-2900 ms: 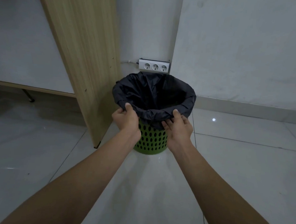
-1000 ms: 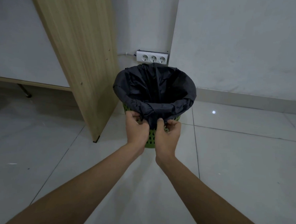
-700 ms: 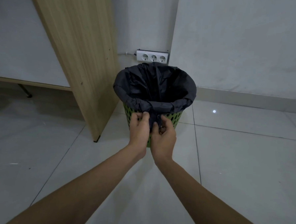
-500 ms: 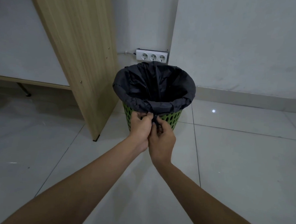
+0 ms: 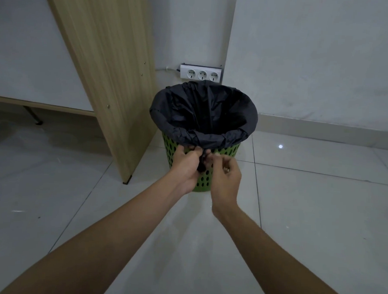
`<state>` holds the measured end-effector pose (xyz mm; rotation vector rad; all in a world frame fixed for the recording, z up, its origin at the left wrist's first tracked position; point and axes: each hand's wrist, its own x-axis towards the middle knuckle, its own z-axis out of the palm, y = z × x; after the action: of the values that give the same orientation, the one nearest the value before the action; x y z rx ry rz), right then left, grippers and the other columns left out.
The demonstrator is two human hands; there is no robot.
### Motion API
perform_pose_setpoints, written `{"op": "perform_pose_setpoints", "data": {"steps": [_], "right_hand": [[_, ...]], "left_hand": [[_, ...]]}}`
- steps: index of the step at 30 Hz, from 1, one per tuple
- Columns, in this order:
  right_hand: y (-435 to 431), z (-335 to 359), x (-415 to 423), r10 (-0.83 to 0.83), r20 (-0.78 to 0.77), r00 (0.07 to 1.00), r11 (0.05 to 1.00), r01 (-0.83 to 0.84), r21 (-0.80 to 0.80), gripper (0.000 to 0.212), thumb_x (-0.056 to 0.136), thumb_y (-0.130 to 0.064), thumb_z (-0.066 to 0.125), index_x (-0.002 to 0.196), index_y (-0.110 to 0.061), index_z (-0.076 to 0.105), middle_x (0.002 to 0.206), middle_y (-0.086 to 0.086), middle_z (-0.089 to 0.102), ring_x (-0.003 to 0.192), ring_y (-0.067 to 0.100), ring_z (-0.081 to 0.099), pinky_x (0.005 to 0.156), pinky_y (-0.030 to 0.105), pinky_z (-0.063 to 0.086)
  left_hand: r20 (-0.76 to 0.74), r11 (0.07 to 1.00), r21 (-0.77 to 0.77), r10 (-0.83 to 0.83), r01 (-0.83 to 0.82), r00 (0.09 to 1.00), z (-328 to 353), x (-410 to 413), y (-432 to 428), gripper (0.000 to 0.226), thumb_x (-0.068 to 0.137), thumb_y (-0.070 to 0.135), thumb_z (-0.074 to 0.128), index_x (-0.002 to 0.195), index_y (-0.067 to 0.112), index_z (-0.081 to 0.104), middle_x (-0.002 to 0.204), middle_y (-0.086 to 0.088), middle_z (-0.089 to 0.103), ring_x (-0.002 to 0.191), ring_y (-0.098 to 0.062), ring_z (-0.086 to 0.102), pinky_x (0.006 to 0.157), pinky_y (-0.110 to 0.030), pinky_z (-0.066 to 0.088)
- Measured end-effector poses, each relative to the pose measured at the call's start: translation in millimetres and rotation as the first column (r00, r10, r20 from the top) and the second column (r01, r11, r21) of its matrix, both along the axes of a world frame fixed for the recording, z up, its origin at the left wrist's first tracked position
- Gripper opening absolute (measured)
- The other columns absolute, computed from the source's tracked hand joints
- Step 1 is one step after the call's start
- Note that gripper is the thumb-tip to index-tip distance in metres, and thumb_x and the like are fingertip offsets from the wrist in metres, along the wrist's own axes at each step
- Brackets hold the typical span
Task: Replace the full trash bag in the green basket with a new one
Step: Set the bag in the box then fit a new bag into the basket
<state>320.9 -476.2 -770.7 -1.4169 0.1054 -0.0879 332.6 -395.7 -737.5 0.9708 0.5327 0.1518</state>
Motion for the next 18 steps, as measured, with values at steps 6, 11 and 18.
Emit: {"op": "perform_pose_setpoints", "data": {"steps": [6, 11, 18], "right_hand": [[-5.9, 18.5, 21.5, 0.397, -0.32, 0.86, 0.887, -0.271, 0.373, 0.009, 0.094, -0.024, 0.065, 0.101, -0.018, 0.065, 0.081, -0.003, 0.069, 0.071, 0.013, 0.059, 0.075, 0.032, 0.05], [2.2, 17.3, 20.0, 0.274, -0.298, 0.914, 0.914, -0.151, 0.376, 0.006, 0.088, -0.014, 0.071, 0.091, -0.013, 0.066, 0.076, 0.003, 0.068, 0.064, 0.015, 0.059, 0.064, 0.028, 0.053], [10.7, 26.2, 12.1, 0.144, -0.113, 0.983, 0.989, -0.14, 0.042, 0.019, 0.089, -0.02, 0.07, 0.083, -0.002, 0.073, 0.073, 0.006, 0.073, 0.071, 0.015, 0.07, 0.066, 0.025, 0.059]], "left_hand": [[0.015, 0.995, -0.09, 0.055, -0.053, 0.998, -8.2, -4.5, 4.9, 0.014, 0.096, 0.001, 0.056, 0.087, 0.011, 0.06, 0.077, -0.006, 0.063, 0.06, -0.01, 0.055, 0.053, -0.022, 0.044], [0.053, 0.999, 0.0, 0.048, -0.049, 0.997, -15.4, -12.0, 4.2, 0.016, 0.097, 0.008, 0.058, 0.109, 0.008, 0.068, 0.092, -0.003, 0.07, 0.074, -0.01, 0.062, 0.069, -0.024, 0.051], [0.121, 0.877, 0.458, 0.1, -0.145, 0.988, -17.9, -26.7, -11.8, 0.017, 0.1, 0.016, 0.054, 0.1, 0.026, 0.068, 0.1, 0.006, 0.071, 0.091, -0.005, 0.068, 0.082, -0.022, 0.056]]}}
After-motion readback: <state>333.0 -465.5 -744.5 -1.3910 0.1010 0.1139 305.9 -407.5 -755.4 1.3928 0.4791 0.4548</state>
